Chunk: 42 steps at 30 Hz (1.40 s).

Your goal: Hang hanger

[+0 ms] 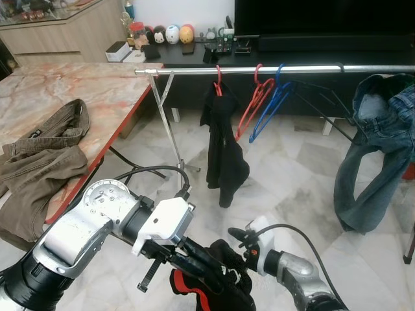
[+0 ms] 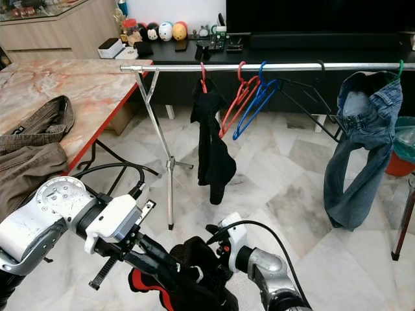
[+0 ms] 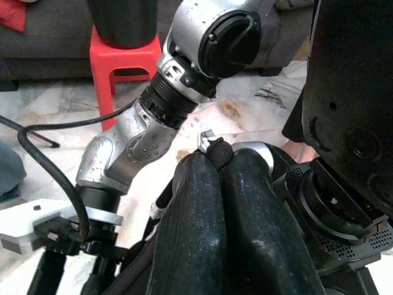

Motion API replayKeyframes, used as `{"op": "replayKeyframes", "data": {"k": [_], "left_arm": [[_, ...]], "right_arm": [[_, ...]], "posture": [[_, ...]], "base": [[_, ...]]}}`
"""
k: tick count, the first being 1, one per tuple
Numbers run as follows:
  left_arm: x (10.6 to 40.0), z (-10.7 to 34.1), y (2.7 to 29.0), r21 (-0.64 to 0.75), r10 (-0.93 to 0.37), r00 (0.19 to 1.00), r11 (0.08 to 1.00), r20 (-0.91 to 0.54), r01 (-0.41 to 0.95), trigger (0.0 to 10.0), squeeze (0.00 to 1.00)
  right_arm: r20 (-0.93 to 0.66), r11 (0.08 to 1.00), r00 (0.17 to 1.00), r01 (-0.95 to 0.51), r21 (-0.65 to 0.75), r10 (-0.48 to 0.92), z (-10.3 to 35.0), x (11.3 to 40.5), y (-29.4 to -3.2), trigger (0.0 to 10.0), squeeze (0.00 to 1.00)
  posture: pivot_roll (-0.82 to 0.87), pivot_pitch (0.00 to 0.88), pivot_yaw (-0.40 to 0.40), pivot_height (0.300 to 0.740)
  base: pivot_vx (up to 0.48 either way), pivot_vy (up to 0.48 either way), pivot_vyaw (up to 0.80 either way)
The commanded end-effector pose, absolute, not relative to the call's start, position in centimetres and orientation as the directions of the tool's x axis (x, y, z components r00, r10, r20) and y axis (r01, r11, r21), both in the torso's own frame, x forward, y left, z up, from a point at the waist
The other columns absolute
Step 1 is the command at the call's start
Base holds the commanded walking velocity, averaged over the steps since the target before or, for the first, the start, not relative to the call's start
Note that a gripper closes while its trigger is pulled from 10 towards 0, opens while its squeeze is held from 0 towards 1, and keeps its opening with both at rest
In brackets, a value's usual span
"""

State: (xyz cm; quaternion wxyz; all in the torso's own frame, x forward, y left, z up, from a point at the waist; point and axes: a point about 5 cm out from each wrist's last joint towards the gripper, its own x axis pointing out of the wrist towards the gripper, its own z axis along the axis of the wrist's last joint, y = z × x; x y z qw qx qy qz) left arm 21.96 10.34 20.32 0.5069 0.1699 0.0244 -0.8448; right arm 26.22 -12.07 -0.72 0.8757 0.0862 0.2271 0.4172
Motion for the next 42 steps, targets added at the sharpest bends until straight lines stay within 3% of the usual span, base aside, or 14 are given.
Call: {"op": "replayKeyframes", "data": {"k": [1, 5, 13, 15, 17, 18, 19, 20, 26, 39, 42], "left_arm": [[21.8, 20.9, 10.2, 0.153, -0.845, -0.437, -0.497, -0.308, 0.854, 10.0, 0.0], [21.6, 21.0, 10.1, 0.157, -0.847, -0.441, -0.499, -0.298, 0.852, 10.0, 0.0], [21.5, 21.2, 9.9, 0.159, -0.846, -0.446, -0.503, -0.292, 0.849, 10.0, 0.0], [21.4, 21.2, 10.0, 0.156, -0.845, -0.447, -0.503, -0.293, 0.85, 10.0, 0.0], [21.3, 21.1, 10.1, 0.153, -0.844, -0.448, -0.504, -0.294, 0.85, 10.0, 0.0], [21.3, 21.1, 10.0, 0.15, -0.844, -0.45, -0.505, -0.292, 0.85, 10.0, 0.0], [21.3, 21.1, 10.0, 0.15, -0.844, -0.45, -0.505, -0.292, 0.85, 10.0, 0.0], [21.2, 21.1, 9.9, 0.149, -0.844, -0.451, -0.505, -0.289, 0.85, 10.0, 0.0], [21.0, 21.1, 9.8, 0.148, -0.844, -0.456, -0.508, -0.282, 0.849, 10.0, 0.0], [20.8, 20.9, 10.0, 0.136, -0.844, -0.454, -0.504, -0.285, 0.853, 10.0, 0.0], [21.1, 19.9, 10.4, 0.124, -0.837, -0.415, -0.483, -0.356, 0.867, 10.0, 0.0]], "right_arm": [[-0.342, 0.615, 0.514, -0.704, 0.356, 0.787, -0.9, 26.1, -11.3, 10.0, 0.0], [-0.45, 0.552, 0.372, -0.739, 0.386, 0.812, -2.6, 24.1, -10.3, 10.0, 0.0], [-0.407, 0.539, 0.373, -0.71, 0.454, 0.834, -2.7, 23.8, -9.5, 10.0, 0.0], [-0.403, 0.58, 0.43, -0.703, 0.411, 0.808, -2.4, 24.3, -9.4, 10.0, 0.0], [-0.414, 0.684, 0.552, -0.652, 0.327, 0.724, -1.9, 25.6, -9.9, 10.0, 0.0], [-0.397, 0.77, 0.661, -0.579, 0.27, 0.636, -1.2, 26.9, -10.6, 10.0, 0.0], [-0.397, 0.77, 0.661, -0.579, 0.27, 0.636, -1.2, 26.9, -10.6, 10.0, 0.0], [-0.394, 0.818, 0.717, -0.512, 0.264, 0.575, -0.9, 27.7, -11.3, 0.0, 0.0], [-0.348, 0.894, 0.826, -0.376, 0.245, 0.443, 0.5, 29.5, -13.1, 0.0, 0.0], [-0.299, 0.95, 0.907, -0.244, 0.196, 0.295, 2.0, 30.9, -15.6, 0.0, 0.0], [-0.271, 0.96, 0.927, -0.214, 0.183, 0.258, 2.7, 31.4, -16.5, 0.0, 0.0]], "posture": [[0.18, 0.041, 0.11, 0.74], [0.18, 0.043, 0.11, 0.74], [0.2, 0.044, 0.109, 0.74], [0.2, 0.045, 0.11, 0.74], [0.2, 0.046, 0.108, 0.74], [0.2, 0.047, 0.108, 0.74], [0.2, 0.047, 0.108, 0.74], [0.2, 0.048, 0.108, 0.74], [0.2, 0.048, 0.104, 0.74], [0.19, 0.05, 0.1, 0.74], [0.19, 0.05, 0.101, 0.74]], "base": [[0.0, 0.0, 0.0], [0.0, 0.0, 0.0], [0.0, 0.0, 0.0], [0.0, 0.0, 0.0], [0.0, 0.0, 0.0], [0.0, 0.0, 0.0], [0.0, 0.0, 0.0], [0.0, 0.0, 0.0], [0.0, 0.0, 0.0], [0.0, 0.0, 0.0], [0.0, 0.0, 0.0]]}}
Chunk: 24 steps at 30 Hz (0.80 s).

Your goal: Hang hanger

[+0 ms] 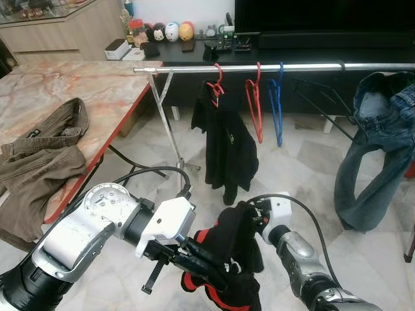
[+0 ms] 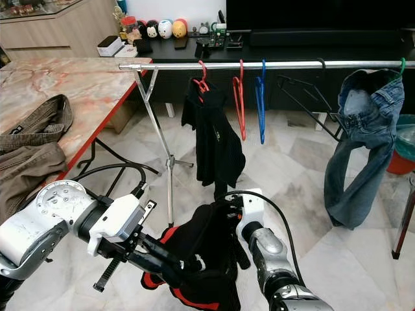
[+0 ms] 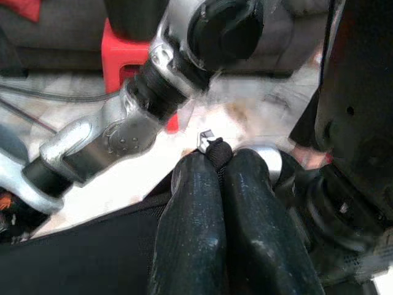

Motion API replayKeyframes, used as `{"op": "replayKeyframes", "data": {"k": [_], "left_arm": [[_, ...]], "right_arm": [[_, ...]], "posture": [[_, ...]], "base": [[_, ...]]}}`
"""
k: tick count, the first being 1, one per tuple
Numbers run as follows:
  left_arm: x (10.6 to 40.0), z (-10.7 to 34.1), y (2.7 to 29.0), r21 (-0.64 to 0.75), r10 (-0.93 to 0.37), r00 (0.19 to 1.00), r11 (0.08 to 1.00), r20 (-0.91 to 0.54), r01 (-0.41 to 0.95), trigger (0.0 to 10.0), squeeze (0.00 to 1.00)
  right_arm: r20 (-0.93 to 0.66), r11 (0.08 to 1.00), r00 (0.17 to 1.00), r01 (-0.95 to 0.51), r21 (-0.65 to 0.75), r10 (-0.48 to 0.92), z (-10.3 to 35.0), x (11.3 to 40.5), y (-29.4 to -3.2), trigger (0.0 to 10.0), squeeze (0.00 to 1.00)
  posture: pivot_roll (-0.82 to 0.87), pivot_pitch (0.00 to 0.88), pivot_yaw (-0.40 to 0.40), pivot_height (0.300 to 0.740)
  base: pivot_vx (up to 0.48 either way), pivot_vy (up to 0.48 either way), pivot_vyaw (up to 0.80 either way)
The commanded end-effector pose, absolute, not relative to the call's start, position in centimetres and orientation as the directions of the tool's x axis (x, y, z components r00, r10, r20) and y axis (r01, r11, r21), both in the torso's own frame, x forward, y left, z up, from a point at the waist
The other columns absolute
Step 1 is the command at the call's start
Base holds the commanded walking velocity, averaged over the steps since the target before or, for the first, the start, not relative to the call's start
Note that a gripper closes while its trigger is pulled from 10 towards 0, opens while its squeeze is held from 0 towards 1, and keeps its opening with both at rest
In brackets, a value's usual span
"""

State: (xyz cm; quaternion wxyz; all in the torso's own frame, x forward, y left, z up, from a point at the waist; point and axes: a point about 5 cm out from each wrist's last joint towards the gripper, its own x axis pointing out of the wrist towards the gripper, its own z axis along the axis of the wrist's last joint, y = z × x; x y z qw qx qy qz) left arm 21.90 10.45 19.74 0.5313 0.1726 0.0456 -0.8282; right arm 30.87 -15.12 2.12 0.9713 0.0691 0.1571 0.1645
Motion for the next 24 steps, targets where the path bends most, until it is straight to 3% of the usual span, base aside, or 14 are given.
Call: {"op": "replayKeyframes", "data": {"k": [1, 4, 6, 7, 8, 14, 15, 18, 21, 22, 24], "left_arm": [[22.0, 18.6, 10.8, 0.137, -0.827, -0.344, -0.442, -0.444, 0.886, 10.0, 0.0], [24.1, 15.9, 11.6, 0.195, -0.799, -0.162, -0.329, -0.579, 0.924, 10.0, 0.0], [24.7, 15.6, 11.5, 0.221, -0.816, -0.111, -0.281, -0.568, 0.934, 10.0, 0.0], [25.8, 15.7, 11.1, 0.27, -0.852, -0.009, -0.176, -0.524, 0.947, 10.0, 0.0], [26.2, 15.8, 10.9, 0.289, -0.859, 0.031, -0.138, -0.512, 0.947, 10.0, 0.0], [27.5, 16.6, 10.4, 0.382, -0.893, 0.126, -0.054, -0.432, 0.922, 10.0, 0.0], [28.2, 16.9, 10.2, 0.42, -0.901, 0.177, -0.006, -0.396, 0.907, 10.0, 0.0], [28.5, 16.9, 9.9, 0.433, -0.905, 0.192, 0.01, -0.379, 0.901, 10.0, 0.0], [27.8, 16.5, 10.0, 0.393, -0.9, 0.132, -0.047, -0.415, 0.919, 10.0, 0.0], [27.1, 16.3, 10.2, 0.366, -0.898, 0.079, -0.095, -0.432, 0.926, 10.0, 0.0], [27.0, 16.3, 10.2, 0.362, -0.903, 0.071, -0.097, -0.425, 0.927, 10.0, 0.0]], "right_arm": [[-0.252, 0.962, 0.935, -0.207, 0.176, 0.247, 3.1, 31.7, -16.8, 0.0, 0.0], [-0.223, 0.965, 0.946, -0.203, 0.167, 0.237, 3.8, 32.2, -17.1, 0.0, 0.0], [-0.219, 0.965, 0.947, -0.203, 0.167, 0.237, 3.9, 32.3, -17.1, 0.0, 0.0], [-0.213, 0.963, 0.946, -0.211, 0.169, 0.244, 4.0, 32.3, -17.1, 0.0, 0.0], [-0.21, 0.962, 0.946, -0.214, 0.17, 0.248, 4.0, 32.3, -17.0, 0.0, 0.0], [-0.197, 0.953, 0.941, -0.239, 0.185, 0.274, 4.0, 32.3, -16.7, 0.0, 0.0], [-0.196, 0.953, 0.941, -0.241, 0.185, 0.276, 4.0, 32.2, -16.7, 0.0, 0.0], [-0.194, 0.953, 0.941, -0.243, 0.183, 0.277, 4.0, 32.2, -16.7, 0.0, 0.0], [-0.195, 0.954, 0.942, -0.24, 0.181, 0.274, 3.8, 32.0, -16.9, 0.0, 0.0], [-0.193, 0.954, 0.943, -0.235, 0.188, 0.271, 3.8, 31.9, -17.0, 0.0, 0.0], [-0.193, 0.953, 0.943, -0.235, 0.19, 0.271, 3.7, 31.9, -17.0, 0.0, 0.0]], "posture": [[0.19, 0.05, 0.101, 0.74], [0.18, 0.048, 0.102, 0.74], [0.18, 0.045, 0.101, 0.74], [0.18, 0.046, 0.1, 0.74], [0.18, 0.046, 0.1, 0.74], [0.18, 0.042, 0.097, 0.74], [0.17, 0.039, 0.096, 0.74], [0.17, 0.036, 0.095, 0.74], [0.17, 0.036, 0.095, 0.74], [0.17, 0.036, 0.095, 0.74], [0.17, 0.028, 0.096, 0.74]], "base": [[0.0, 0.0, 0.0], [0.0, 0.0, 0.0], [0.0, 0.0, 0.0], [0.0, 0.0, 0.0], [0.0, 0.0, 0.0], [0.0, 0.0, 0.0], [0.0, 0.0, 0.0], [0.0, 0.0, 0.0], [0.0, 0.0, 0.0], [0.0, 0.0, 0.0], [0.0, 0.0, 0.0]]}}
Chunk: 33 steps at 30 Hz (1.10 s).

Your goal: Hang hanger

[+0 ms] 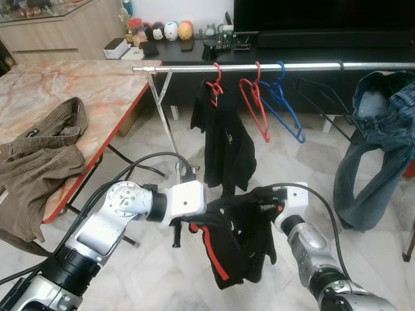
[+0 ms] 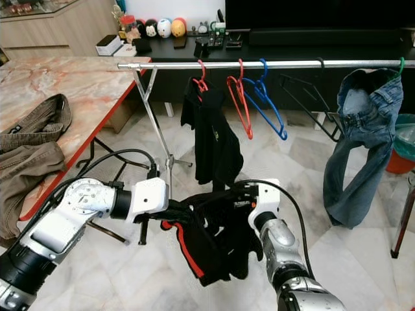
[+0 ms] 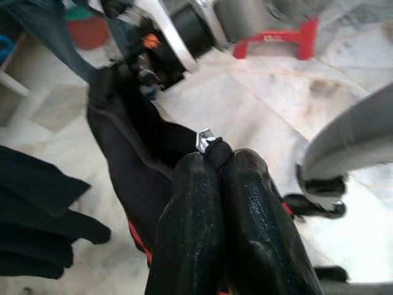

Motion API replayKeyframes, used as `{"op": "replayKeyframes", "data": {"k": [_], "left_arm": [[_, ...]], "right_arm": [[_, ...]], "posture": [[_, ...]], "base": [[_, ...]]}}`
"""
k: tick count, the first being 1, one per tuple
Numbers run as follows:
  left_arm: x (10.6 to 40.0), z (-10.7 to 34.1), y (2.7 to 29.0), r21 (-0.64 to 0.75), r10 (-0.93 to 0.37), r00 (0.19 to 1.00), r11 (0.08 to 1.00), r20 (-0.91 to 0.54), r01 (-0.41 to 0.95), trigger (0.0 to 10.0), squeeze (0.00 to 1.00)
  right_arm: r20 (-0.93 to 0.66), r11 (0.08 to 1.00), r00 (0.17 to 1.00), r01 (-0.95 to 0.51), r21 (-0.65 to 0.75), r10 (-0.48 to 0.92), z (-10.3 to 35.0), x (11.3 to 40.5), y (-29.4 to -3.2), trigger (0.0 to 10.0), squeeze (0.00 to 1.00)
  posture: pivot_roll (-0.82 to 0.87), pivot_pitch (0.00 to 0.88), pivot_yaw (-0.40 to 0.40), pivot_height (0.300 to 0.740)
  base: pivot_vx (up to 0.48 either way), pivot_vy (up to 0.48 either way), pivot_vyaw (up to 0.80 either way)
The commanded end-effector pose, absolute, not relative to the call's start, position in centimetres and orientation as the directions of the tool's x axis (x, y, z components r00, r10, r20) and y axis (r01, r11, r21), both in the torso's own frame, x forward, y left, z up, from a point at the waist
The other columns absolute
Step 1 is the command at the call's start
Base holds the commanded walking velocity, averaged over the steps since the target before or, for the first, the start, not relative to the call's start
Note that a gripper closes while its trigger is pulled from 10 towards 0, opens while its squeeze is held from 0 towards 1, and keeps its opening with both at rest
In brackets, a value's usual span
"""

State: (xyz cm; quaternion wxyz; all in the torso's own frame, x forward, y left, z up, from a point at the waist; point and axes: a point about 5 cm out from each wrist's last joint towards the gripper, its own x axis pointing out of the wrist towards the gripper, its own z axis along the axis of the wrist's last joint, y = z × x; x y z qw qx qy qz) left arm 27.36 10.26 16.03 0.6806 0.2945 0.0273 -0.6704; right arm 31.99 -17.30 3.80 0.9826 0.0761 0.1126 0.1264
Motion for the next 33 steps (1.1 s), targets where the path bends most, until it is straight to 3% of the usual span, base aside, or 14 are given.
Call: {"op": "replayKeyframes", "data": {"k": [1, 17, 18, 19, 22, 23, 24, 25, 33], "left_arm": [[26.9, 16.4, 10.2, 0.359, -0.907, 0.069, -0.094, -0.414, 0.928, 10.0, 0.0], [27.1, 17.3, 9.7, 0.379, -0.928, 0.051, -0.101, -0.37, 0.92, 10.0, 0.0], [27.1, 17.3, 9.7, 0.381, -0.928, 0.053, -0.099, -0.368, 0.919, 10.0, 0.0], [27.1, 17.3, 9.7, 0.38, -0.929, 0.053, -0.098, -0.367, 0.92, 10.0, 0.0], [27.1, 17.4, 9.6, 0.377, -0.93, 0.048, -0.101, -0.365, 0.921, 10.0, 0.0], [27.1, 17.5, 9.6, 0.378, -0.932, 0.045, -0.101, -0.36, 0.92, 10.0, 0.0], [27.1, 17.5, 9.6, 0.378, -0.932, 0.045, -0.101, -0.36, 0.92, 10.0, 0.0], [27.1, 17.6, 9.6, 0.378, -0.933, 0.043, -0.102, -0.357, 0.92, 10.0, 0.0], [27.0, 17.9, 9.6, 0.374, -0.937, 0.029, -0.111, -0.348, 0.921, 10.0, 0.0]], "right_arm": [[-0.195, 0.953, 0.942, -0.236, 0.192, 0.272, 3.6, 31.8, -17.0, 0.0, 0.0], [-0.202, 0.921, 0.911, -0.31, 0.237, 0.359, 3.0, 31.2, -16.2, 0.0, 0.0], [-0.2, 0.919, 0.911, -0.313, 0.238, 0.361, 3.0, 31.2, -16.2, 4.4, 0.0], [-0.199, 0.918, 0.91, -0.316, 0.239, 0.364, 3.0, 31.2, -16.1, 10.0, 0.0], [-0.197, 0.912, 0.904, -0.328, 0.248, 0.379, 3.0, 31.1, -15.9, 10.0, 0.0], [-0.189, 0.908, 0.903, -0.334, 0.254, 0.385, 3.0, 31.1, -15.9, 2.3, 0.0], [-0.189, 0.908, 0.903, -0.334, 0.254, 0.385, 3.0, 31.1, -15.9, 2.3, 0.0], [-0.181, 0.901, 0.901, -0.339, 0.269, 0.393, 3.0, 31.1, -15.8, 0.0, 0.0], [-0.171, 0.888, 0.894, -0.357, 0.291, 0.415, 3.1, 31.1, -16.1, 0.0, 0.0]], "posture": [[0.17, 0.028, 0.096, 0.74], [0.17, 0.03, 0.096, 0.74], [0.17, 0.03, 0.096, 0.74], [0.17, 0.03, 0.096, 0.74], [0.17, 0.03, 0.096, 0.74], [0.17, 0.033, 0.097, 0.74], [0.17, 0.033, 0.097, 0.74], [0.17, 0.033, 0.097, 0.74], [0.17, 0.036, 0.095, 0.74]], "base": [[0.0, 0.0, 0.0], [0.0, 0.0, 0.0], [0.0, 0.0, 0.0], [0.0, 0.0, 0.0], [0.0, 0.0, 0.0], [0.0, 0.0, 0.0], [0.0, 0.0, 0.0], [0.0, 0.0, 0.0], [0.0, 0.0, 0.0]]}}
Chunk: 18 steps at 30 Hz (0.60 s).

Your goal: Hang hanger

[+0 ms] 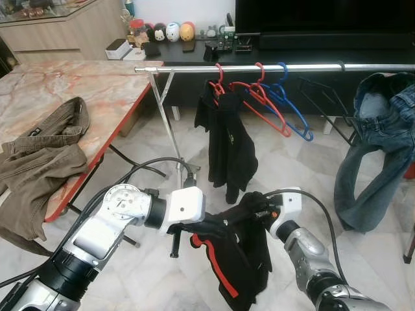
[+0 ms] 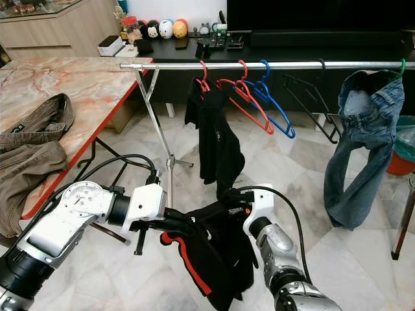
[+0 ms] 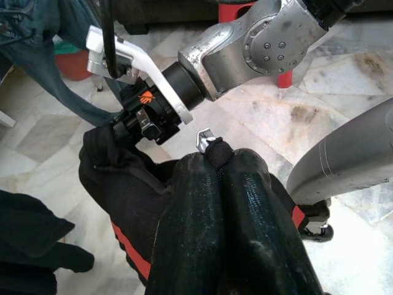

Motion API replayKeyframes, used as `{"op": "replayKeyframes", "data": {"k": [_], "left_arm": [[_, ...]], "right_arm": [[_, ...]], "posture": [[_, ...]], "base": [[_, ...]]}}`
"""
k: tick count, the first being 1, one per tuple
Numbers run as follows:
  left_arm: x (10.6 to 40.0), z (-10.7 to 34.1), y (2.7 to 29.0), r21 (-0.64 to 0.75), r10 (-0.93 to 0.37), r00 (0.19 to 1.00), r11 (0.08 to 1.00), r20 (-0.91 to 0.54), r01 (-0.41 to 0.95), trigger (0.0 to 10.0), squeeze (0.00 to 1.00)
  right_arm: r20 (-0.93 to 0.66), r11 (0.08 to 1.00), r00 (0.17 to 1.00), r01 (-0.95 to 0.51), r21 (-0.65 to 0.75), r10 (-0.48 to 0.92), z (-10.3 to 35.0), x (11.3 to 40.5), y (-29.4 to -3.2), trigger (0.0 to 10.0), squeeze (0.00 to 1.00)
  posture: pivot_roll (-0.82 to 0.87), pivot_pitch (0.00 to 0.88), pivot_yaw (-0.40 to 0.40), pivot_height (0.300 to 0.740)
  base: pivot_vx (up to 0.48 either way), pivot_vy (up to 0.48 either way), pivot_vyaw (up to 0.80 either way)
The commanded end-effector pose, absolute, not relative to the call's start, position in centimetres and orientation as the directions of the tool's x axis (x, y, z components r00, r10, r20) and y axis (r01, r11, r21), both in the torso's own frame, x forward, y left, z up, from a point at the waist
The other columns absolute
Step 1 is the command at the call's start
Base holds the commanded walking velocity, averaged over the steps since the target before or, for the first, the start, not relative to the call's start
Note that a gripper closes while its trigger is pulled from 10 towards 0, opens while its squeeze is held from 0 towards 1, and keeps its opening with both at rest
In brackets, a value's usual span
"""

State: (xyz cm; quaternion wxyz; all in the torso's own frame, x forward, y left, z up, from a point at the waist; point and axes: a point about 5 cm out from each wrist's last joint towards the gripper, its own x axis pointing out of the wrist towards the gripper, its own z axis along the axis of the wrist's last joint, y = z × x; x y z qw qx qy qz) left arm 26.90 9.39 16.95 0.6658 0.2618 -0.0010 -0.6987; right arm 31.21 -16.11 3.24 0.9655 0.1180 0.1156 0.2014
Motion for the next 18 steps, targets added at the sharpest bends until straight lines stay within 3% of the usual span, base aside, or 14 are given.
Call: {"op": "replayKeyframes", "data": {"k": [1, 12, 18], "left_arm": [[27.0, 18.0, 9.6, 0.373, -0.937, 0.028, -0.111, -0.348, 0.921, 10.0, 0.0], [27.2, 18.0, 9.7, 0.38, -0.938, 0.042, -0.098, -0.343, 0.92, 10.0, 0.0], [27.3, 17.9, 9.7, 0.385, -0.937, 0.052, -0.09, -0.344, 0.918, 10.0, 0.0]], "right_arm": [[-0.167, 0.887, 0.895, -0.353, 0.298, 0.413, 3.2, 31.2, -16.2, 0.0, 0.0], [-0.169, 0.91, 0.912, -0.326, 0.258, 0.375, 3.5, 31.4, -17.2, 0.0, 0.0], [-0.179, 0.989, 0.975, -0.121, 0.086, 0.134, 4.5, 32.1, -19.8, 0.0, 0.0]], "posture": [[0.17, 0.036, 0.095, 0.74], [0.17, 0.04, 0.094, 0.74], [0.16, 0.04, 0.1, 0.74]], "base": [[0.0, 0.0, 0.0], [0.0, 0.0, 0.0], [0.0, 0.0, 0.0]]}}
